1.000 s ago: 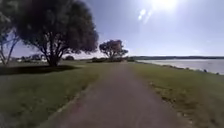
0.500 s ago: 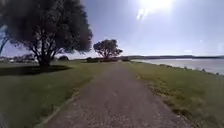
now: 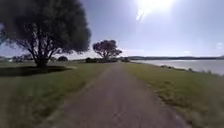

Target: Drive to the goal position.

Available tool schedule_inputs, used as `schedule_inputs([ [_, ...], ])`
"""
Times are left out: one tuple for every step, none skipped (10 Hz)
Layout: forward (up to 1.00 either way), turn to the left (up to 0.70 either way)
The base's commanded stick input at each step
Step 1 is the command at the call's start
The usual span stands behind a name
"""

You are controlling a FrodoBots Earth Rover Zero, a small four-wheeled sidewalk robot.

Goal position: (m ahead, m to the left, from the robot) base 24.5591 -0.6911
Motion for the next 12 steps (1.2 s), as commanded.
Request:
schedule_inputs([
  [1.00,0.00],
  [1.00,0.00],
  [1.00,0.00],
  [1.00,0.00],
  [1.00,0.00],
  [1.00,0.00],
  [1.00,0.00],
  [1.00,0.00],
  [1.00,0.00],
  [1.00,0.00],
  [1.00,0.00],
  [1.00,0.00],
])
